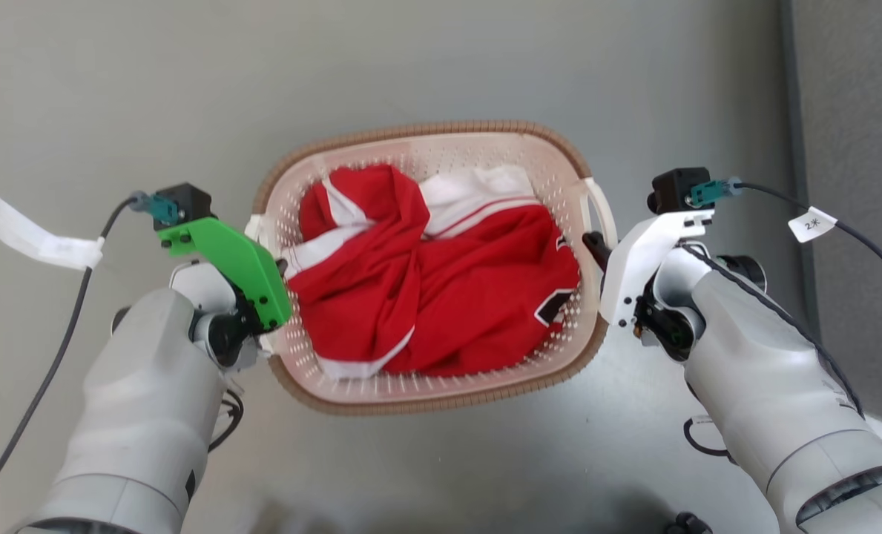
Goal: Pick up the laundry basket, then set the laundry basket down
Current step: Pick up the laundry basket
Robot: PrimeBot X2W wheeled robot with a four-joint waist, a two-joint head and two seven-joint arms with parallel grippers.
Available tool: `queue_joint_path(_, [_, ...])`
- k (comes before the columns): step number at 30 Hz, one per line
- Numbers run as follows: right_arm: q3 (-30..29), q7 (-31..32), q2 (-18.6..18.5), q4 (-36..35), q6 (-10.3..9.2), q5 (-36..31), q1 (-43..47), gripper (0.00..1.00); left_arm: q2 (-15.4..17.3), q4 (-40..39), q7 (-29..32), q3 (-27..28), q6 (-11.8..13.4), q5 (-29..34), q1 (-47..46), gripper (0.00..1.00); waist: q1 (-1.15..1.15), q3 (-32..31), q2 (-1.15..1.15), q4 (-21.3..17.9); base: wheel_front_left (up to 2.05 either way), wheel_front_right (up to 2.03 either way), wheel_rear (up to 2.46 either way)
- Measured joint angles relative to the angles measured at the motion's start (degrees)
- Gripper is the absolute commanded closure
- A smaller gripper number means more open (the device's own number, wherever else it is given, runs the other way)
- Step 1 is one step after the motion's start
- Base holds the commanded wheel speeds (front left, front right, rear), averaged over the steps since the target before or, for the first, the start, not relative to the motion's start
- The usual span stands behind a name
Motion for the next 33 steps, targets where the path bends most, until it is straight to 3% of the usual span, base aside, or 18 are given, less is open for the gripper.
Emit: queue_joint_path(33, [3.6, 13.96, 0.38, 4.46, 0.33, 9.67, 4.99, 1.0, -0.04, 3.47, 9.34, -1.94, 0.46, -6.24, 8.43, 1.0, 0.0, -20.75, 0.0, -1.53, 0.0, 0.0, 0.0])
